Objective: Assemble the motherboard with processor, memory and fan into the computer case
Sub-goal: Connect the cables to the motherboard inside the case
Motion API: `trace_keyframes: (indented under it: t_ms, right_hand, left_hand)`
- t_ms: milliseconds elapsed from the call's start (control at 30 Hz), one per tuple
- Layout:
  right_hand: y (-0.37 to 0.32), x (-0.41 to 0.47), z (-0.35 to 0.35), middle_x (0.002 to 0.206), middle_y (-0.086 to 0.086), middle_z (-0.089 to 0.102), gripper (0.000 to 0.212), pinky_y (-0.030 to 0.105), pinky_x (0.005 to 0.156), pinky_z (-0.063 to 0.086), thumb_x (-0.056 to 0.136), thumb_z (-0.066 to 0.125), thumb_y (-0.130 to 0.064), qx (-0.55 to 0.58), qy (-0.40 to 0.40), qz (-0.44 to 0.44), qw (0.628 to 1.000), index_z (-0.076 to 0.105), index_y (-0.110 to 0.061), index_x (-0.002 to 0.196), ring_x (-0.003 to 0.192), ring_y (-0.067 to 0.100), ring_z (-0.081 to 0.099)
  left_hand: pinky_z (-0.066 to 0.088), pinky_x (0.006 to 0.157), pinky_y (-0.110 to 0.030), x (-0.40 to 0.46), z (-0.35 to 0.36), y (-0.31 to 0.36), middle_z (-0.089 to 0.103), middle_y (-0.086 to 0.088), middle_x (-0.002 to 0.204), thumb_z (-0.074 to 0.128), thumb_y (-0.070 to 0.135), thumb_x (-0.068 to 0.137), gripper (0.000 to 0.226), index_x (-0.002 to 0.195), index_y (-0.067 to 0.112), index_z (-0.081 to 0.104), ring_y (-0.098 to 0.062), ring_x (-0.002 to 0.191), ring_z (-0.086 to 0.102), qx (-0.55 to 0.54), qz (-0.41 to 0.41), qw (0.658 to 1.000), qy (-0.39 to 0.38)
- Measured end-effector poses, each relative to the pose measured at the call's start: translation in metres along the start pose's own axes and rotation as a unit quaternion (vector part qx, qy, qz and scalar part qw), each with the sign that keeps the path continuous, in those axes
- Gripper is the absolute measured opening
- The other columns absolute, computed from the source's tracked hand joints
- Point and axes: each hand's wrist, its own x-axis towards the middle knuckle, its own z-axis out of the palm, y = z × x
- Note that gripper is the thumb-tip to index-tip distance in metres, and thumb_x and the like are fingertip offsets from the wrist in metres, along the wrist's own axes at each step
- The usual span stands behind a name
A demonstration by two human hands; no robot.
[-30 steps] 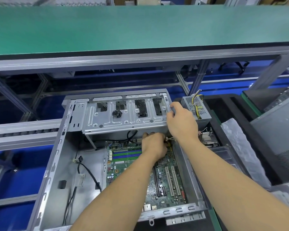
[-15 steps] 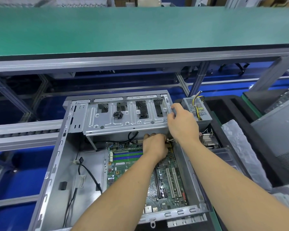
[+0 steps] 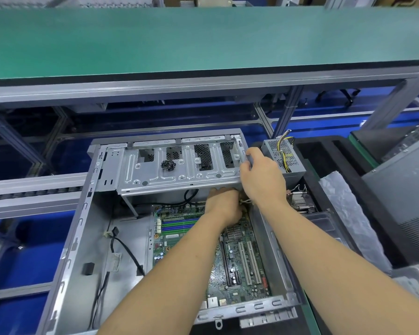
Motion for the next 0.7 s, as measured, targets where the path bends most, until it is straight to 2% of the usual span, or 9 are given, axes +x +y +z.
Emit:
trace_keyframes:
  t_ms: [67,267,367,467,633,700]
  right_hand:
    - [-0.0001,0.0001,0.0,0.101,0.014,0.065,0.024,0.049,0.075,0.054,0.101,0.043,-0.023,0.001,-0.001,0.0,1.0,0.053,-0.016,0.121,0.088,0.039,0.06]
    - [0.0003,0.0007,0.0002,0.1,0.013,0.065,0.023,0.046,0.073,0.054,0.101,0.043,-0.023,0.004,-0.002,-0.001,1.0,0.053,-0.017,0.12,0.086,0.036,0.06]
    - [0.001,0.001,0.001,0.098,0.012,0.064,0.022,0.042,0.07,0.052,0.101,0.043,-0.023,0.001,0.0,-0.004,1.0,0.053,-0.017,0.12,0.084,0.035,0.059]
    - [0.0012,0.0014,0.0015,0.098,0.012,0.064,0.022,0.044,0.071,0.054,0.101,0.043,-0.023,0.002,0.0,-0.004,1.0,0.053,-0.017,0.119,0.084,0.035,0.06]
    - [0.0025,0.0027,0.0032,0.099,0.011,0.064,0.022,0.041,0.068,0.05,0.101,0.043,-0.023,0.004,0.0,-0.002,1.0,0.053,-0.017,0.119,0.084,0.035,0.059]
    - [0.0032,0.0033,0.0041,0.099,0.011,0.064,0.022,0.039,0.066,0.045,0.1,0.043,-0.023,0.001,0.002,-0.002,1.0,0.053,-0.017,0.119,0.084,0.035,0.058]
  left_hand:
    - [0.035,0.087,-0.036,-0.003,0.0001,-0.002,0.064,-0.005,0.115,0.057,0.028,0.091,0.008,0.087,0.029,0.05,-0.031,0.112,0.052,0.006,-0.003,1.0,-0.007]
    - [0.029,0.076,-0.032,-0.0064,0.0013,-0.0028,0.064,-0.005,0.105,0.057,0.027,0.091,0.016,0.078,0.024,0.049,-0.03,0.105,0.049,-0.004,-0.01,1.0,0.01]
    - [0.03,0.078,-0.033,-0.0068,0.0036,-0.0012,0.064,-0.005,0.1,0.057,0.028,0.092,0.02,0.075,0.023,0.047,-0.03,0.103,0.052,-0.013,-0.014,1.0,0.014]
    - [0.033,0.088,-0.035,-0.006,0.0043,-0.0014,0.062,-0.004,0.093,0.058,0.027,0.091,0.025,0.071,0.023,0.043,-0.03,0.102,0.054,-0.002,-0.01,1.0,0.015]
    - [0.034,0.093,-0.036,-0.0036,0.0048,0.0014,0.067,-0.006,0.104,0.057,0.026,0.091,0.01,0.082,0.024,0.052,-0.03,0.104,0.055,0.008,0.011,0.999,0.031]
    - [0.034,0.088,-0.036,-0.0023,0.0055,0.0039,0.067,-0.007,0.109,0.056,0.027,0.092,0.006,0.091,0.022,0.06,-0.029,0.108,0.055,0.001,0.013,0.999,0.036]
